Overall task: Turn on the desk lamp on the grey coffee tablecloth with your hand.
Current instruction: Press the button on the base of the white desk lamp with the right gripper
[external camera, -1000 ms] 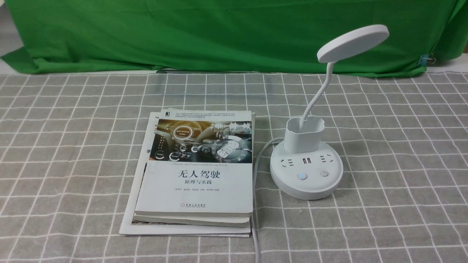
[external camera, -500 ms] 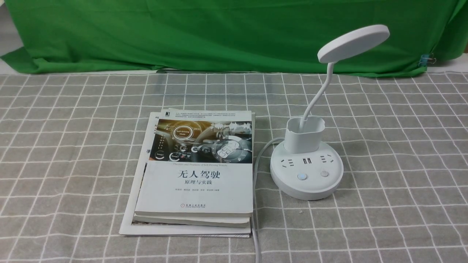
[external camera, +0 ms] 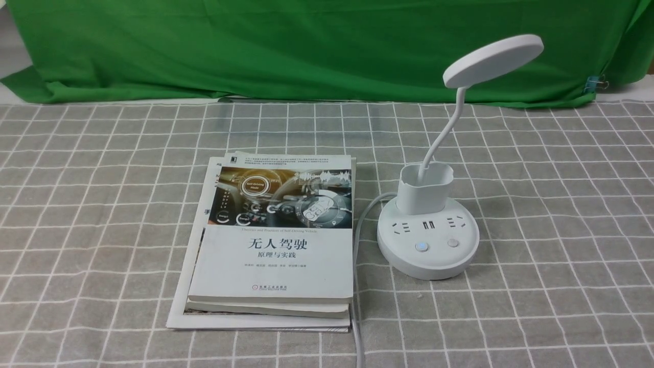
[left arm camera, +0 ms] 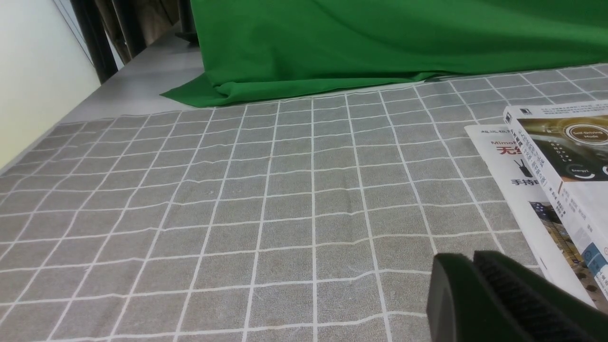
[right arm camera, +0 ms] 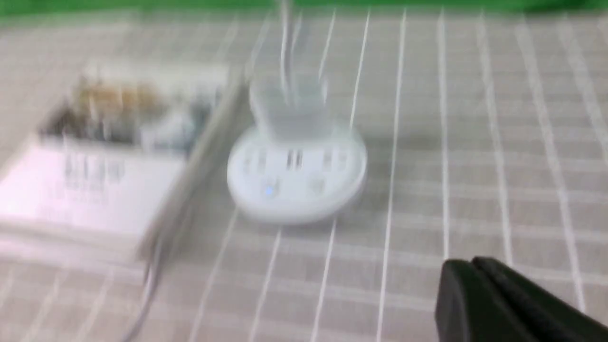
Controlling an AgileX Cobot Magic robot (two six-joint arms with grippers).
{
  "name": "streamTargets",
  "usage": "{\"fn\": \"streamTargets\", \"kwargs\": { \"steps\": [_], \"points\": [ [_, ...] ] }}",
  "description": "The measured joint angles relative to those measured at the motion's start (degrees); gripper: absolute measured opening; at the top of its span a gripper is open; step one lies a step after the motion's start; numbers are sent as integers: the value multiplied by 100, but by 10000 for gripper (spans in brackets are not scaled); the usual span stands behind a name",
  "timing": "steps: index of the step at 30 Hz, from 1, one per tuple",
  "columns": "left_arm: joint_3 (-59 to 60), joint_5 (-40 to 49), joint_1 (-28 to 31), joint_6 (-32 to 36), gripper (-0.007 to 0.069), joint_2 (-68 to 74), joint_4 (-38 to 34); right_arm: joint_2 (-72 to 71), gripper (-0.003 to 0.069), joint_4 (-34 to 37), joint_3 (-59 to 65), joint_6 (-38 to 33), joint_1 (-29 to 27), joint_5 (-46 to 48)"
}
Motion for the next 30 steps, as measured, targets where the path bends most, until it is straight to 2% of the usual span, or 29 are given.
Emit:
{"fn": "streamTargets", "kwargs": {
  "steps": [6,14,17,30],
  "points": [
    [0,0,0,0,19,0,0,1989,31,51,-1029,-142,123,377],
    [0,0,0,0,19,0,0,4057,31,-71,-1878,-195,1120,-15],
    [0,0,0,0,19,0,0,4682,31,-92,-2114,-220,1250,-101],
    [0,0,0,5,19,0,0,5765,31,-123,-2831,-234,1342,-292]
  ]
}}
